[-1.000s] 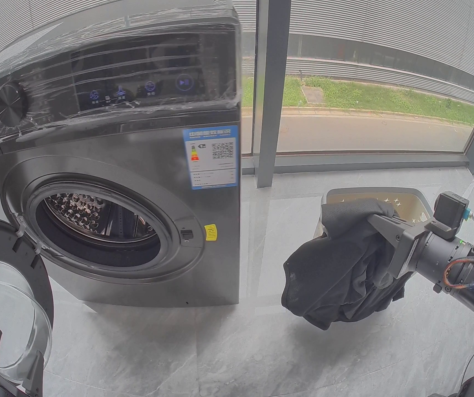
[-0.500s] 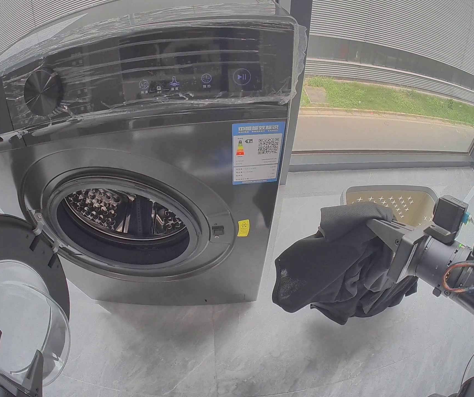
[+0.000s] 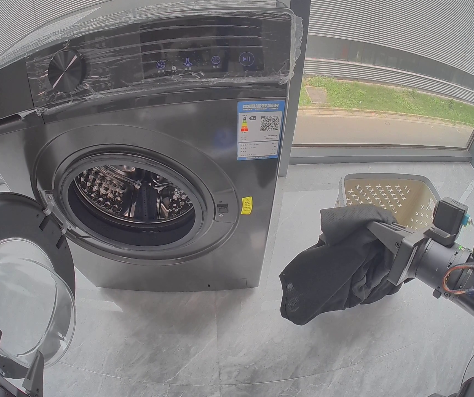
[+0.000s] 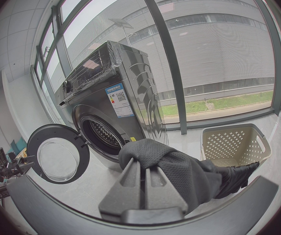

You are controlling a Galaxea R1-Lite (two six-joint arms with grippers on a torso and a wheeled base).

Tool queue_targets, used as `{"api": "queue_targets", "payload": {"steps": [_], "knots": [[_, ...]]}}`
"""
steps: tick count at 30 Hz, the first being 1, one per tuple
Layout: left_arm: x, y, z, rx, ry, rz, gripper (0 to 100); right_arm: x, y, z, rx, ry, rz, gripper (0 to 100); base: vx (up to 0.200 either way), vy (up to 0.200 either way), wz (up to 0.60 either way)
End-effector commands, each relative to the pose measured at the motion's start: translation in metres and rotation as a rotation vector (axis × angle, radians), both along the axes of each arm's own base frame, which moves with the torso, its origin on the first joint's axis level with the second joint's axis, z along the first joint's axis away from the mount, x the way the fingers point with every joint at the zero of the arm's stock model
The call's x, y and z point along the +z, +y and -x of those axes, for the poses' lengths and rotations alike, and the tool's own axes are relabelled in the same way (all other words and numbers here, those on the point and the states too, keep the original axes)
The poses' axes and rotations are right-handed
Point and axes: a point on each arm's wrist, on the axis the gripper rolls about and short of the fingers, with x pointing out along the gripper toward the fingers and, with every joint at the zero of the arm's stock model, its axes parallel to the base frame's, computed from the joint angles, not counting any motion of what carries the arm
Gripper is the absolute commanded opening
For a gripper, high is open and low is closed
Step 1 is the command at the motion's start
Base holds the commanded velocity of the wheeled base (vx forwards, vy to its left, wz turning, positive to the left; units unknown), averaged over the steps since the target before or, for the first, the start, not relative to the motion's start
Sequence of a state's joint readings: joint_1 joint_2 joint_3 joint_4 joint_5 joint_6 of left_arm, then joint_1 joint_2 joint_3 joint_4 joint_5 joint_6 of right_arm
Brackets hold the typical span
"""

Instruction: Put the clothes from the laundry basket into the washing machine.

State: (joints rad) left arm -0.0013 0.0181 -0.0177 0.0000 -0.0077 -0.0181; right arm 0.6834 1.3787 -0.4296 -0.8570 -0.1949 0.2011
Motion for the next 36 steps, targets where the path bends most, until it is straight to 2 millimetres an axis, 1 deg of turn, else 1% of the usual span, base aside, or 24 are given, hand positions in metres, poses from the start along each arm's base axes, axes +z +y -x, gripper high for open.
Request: {"api": "queue_targets", "payload": {"steps": [1, 6, 15, 24, 36], "knots": [[-0.0053, 0.0000, 0.0000, 0.001, 0.001, 0.000, 100, -0.0004, 0.0004, -0.0002, 0.002, 0.001, 0.001, 0, 0.000, 0.200, 0.00], [-0.0048, 0.0000, 0.0001, 0.000, 0.000, 0.000, 100, -0.0008, 0.0005, 0.0001, 0.011, 0.004, 0.000, 0, 0.000, 0.200, 0.00], [-0.0053, 0.0000, 0.0000, 0.001, 0.001, -0.001, 100, -0.0030, 0.0007, 0.0004, 0.015, 0.010, 0.007, 0, 0.000, 0.000, 0.00], [-0.0053, 0.0000, 0.0000, 0.001, 0.001, -0.001, 100, -0.0031, 0.0016, 0.0017, 0.022, 0.010, 0.007, 0, 0.200, 0.000, 0.00], [-0.0053, 0.0000, 0.0000, 0.001, 0.001, 0.000, 100, -0.0058, 0.0025, 0.0039, 0.041, 0.018, 0.012, 0, 0.000, 0.000, 0.00]]}}
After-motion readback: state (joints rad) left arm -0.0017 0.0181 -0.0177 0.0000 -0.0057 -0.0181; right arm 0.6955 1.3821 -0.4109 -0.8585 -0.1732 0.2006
